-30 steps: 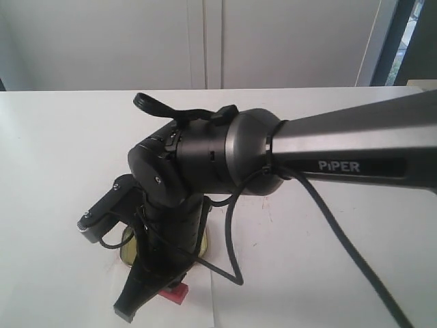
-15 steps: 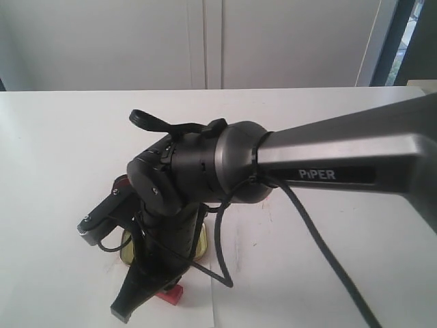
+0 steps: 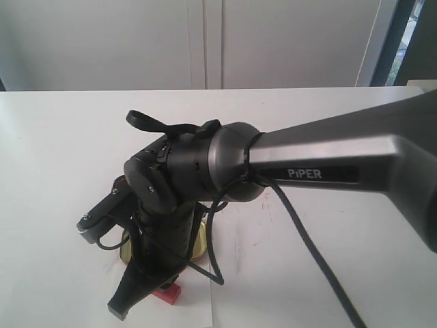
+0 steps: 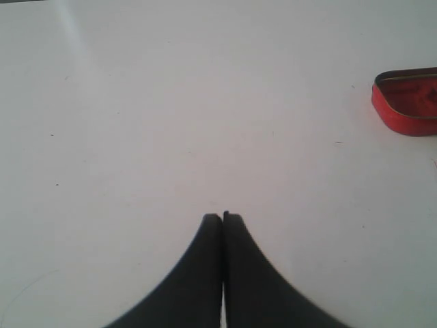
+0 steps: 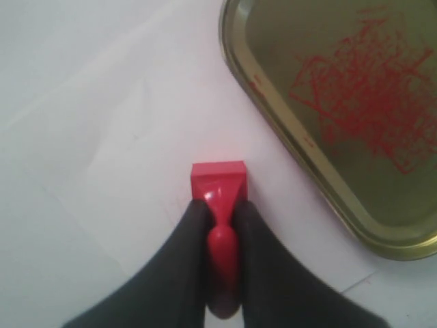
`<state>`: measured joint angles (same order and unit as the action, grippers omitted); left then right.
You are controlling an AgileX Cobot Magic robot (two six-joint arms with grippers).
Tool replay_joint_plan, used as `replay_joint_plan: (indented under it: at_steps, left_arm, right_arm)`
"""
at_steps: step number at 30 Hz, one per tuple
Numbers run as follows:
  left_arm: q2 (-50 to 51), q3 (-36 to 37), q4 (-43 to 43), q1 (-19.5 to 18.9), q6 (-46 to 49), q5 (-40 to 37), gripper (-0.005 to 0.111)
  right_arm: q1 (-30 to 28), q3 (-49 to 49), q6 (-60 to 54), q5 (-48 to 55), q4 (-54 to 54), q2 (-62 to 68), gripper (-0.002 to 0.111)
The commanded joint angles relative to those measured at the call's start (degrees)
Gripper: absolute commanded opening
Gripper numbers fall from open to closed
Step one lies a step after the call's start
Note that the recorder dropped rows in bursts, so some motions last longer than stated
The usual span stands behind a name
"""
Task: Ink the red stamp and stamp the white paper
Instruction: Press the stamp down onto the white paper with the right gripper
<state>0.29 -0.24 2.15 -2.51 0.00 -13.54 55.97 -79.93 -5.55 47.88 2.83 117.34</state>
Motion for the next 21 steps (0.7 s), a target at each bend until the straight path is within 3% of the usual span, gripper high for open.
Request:
replay_joint_plan:
  at_steps: [1,21]
  left_arm:
    - [-0.29,0.24,0.36,-0.18,-0.38,0.2,0.0]
    - [-0.29,0.24,0.36,-0.18,-0.38,0.2,0.0]
  right_arm:
    - [0.0,1.16,-0.59,1.86,0.13,3.45,0.0]
    - [0.0,-6.27,-2.41,9.26,0.18,10.18,0.0]
